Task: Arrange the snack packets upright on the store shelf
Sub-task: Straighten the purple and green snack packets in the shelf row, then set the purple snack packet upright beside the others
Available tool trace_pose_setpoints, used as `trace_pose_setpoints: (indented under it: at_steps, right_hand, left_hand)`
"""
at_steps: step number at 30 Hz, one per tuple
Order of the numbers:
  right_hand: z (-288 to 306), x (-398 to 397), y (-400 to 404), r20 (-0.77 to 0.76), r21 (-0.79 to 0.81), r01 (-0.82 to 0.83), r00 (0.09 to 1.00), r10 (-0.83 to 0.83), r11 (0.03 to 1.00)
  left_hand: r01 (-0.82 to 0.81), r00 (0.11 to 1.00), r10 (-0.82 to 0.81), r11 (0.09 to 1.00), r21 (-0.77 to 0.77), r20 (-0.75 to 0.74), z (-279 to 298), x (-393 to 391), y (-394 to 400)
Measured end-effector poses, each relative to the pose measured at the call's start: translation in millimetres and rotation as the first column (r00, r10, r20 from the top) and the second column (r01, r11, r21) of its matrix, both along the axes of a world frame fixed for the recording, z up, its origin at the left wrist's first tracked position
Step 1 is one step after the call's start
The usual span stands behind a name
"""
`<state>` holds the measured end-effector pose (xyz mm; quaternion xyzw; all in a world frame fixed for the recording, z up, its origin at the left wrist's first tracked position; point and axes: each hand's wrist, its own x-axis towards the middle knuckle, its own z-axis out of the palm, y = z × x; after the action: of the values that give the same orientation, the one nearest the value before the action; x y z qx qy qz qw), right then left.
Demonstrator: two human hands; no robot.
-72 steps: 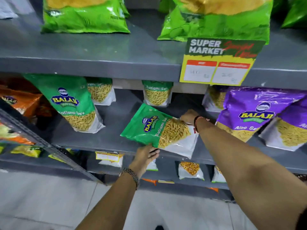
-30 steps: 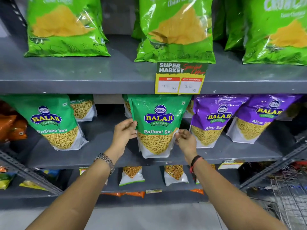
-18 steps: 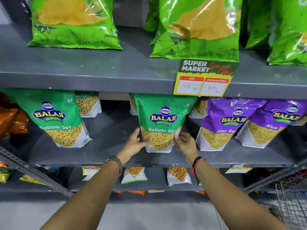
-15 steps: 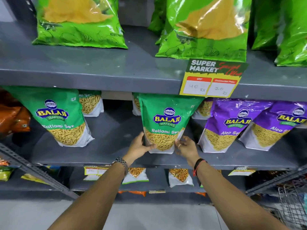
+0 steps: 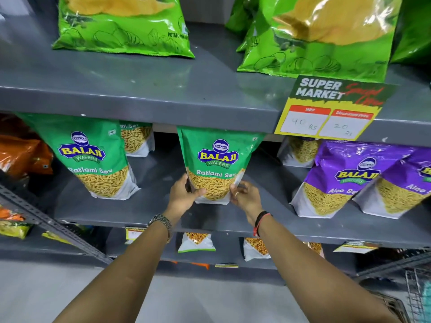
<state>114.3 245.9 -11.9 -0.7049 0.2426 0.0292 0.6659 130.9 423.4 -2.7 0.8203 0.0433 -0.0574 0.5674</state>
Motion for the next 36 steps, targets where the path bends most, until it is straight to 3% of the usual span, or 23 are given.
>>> trace_pose_setpoints:
  at_steps: [4,6,8,11,13,16,19,22,26,32,36]
  right_hand:
    - [-2,-1,-8,-0.004,-0.031,-0.001,1.000,0.000,1.000]
    - [-6,-7,-24,0.022,-0.087,0.068,0.998,-0.066,0.994]
    - [-11,-25,-48,0.049,-0.144,0.109,0.994,-0.102,0.984]
    - [-7,-73,-91,0.057,-0.333,0.177,0.984,-0.168,0.926]
    - [-5,-106,-127,0.136,-0.418,0.311,0.950,-0.280,0.854]
    - [-8,-127,-186,0.183,-0.390,0.471,0.882,-0.435,0.791]
    - [-6,-116,-229,0.135,-0.283,0.409,0.913,-0.386,0.868]
    - [5,-102,-254,0.134,-0.198,0.312,0.948,-0.290,0.929]
    - [12,-96,-264,0.064,-0.269,0.054,0.997,-0.038,0.962]
    - [5,-77,-263,0.082,-0.073,0.162,0.984,-0.156,0.984]
    - [9,-72,-274,0.082,-0.258,0.009,0.997,0.013,0.966]
  left_hand:
    - [-0.008,1.000,0.006,0.993,-0.121,-0.022,-11,-4,3]
    - [-0.133,0.991,0.124,0.970,-0.202,-0.055,-21,-13,0]
    - [-0.286,0.958,0.278,0.943,-0.171,-0.069,-31,-29,-8]
    - [-0.406,0.903,0.427,0.883,-0.235,0.044,-42,-66,-43]
    - [-0.338,0.929,0.368,0.885,-0.319,0.036,-38,-91,-84]
    - [-0.068,0.998,0.065,0.934,-0.352,-0.018,-33,-97,-145]
    - [0.155,0.978,-0.189,0.943,-0.295,-0.090,-18,-79,-200]
    - [0.238,0.955,-0.266,0.951,-0.197,-0.132,-3,-68,-245]
    - [0.165,0.984,-0.166,0.986,-0.025,-0.071,-6,-62,-273]
    - [0.034,0.998,-0.034,0.999,0.001,-0.054,-4,-56,-285]
    - [0.015,0.998,-0.014,1.000,0.024,-0.063,-1,-50,-291]
